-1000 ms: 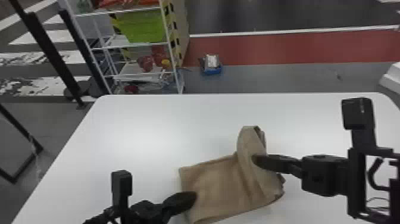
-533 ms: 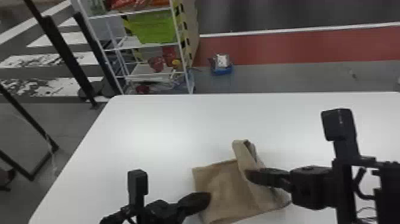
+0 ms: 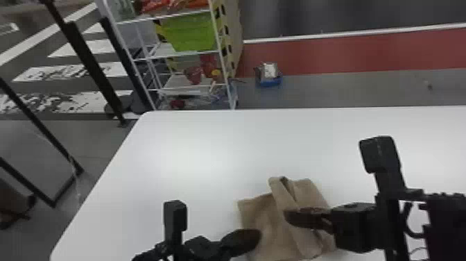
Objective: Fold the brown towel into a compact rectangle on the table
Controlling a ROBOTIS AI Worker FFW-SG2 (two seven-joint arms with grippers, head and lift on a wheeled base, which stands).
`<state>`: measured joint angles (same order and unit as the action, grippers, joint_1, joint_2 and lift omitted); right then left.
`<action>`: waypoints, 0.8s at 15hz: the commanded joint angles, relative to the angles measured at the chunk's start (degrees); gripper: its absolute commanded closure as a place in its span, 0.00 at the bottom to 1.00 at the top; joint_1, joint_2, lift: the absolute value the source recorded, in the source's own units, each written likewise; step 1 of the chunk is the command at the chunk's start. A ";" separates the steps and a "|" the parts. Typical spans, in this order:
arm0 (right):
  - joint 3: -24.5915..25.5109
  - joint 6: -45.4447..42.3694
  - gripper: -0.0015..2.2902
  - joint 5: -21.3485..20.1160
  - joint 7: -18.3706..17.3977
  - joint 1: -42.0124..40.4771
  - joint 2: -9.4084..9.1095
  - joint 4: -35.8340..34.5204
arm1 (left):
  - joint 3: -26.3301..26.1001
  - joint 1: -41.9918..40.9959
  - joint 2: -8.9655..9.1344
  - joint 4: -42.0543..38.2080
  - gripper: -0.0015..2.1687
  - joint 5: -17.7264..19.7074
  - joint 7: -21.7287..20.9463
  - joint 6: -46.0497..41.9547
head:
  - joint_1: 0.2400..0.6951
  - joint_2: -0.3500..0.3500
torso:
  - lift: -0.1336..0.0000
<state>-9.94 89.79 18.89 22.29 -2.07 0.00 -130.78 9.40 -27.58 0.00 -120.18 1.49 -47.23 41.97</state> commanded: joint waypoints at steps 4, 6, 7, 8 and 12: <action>-1.93 0.29 0.65 0.01 -0.32 0.75 -0.05 3.43 | -0.08 -0.81 0.15 -0.67 0.87 -0.35 -0.40 -0.70 | 1.00 0.88 | 0.07; -2.37 0.29 0.65 0.10 -0.50 1.02 -0.05 3.96 | -0.26 -0.99 0.15 -0.85 0.87 -0.35 -0.49 -0.70 | 1.00 0.89 | 0.07; -2.46 0.29 0.65 0.10 -0.58 0.93 -0.05 4.31 | -0.26 -0.99 0.15 -0.85 0.87 -0.35 -0.75 -0.70 | 1.00 0.89 | 0.07; -2.54 0.29 0.65 0.10 -0.58 0.67 -0.05 4.48 | -0.26 -0.99 0.15 -0.85 0.87 -0.35 -0.84 -0.70 | 1.00 0.89 | 0.07; -2.89 -1.23 0.65 0.45 -0.58 -0.92 -0.05 5.36 | -0.70 -0.99 0.15 -0.85 0.87 -0.44 -0.75 -0.70 | 1.00 0.90 | 0.07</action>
<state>-12.70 89.68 19.28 21.71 -2.67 0.00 -125.84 8.86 -28.56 0.00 -121.03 1.09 -48.04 41.27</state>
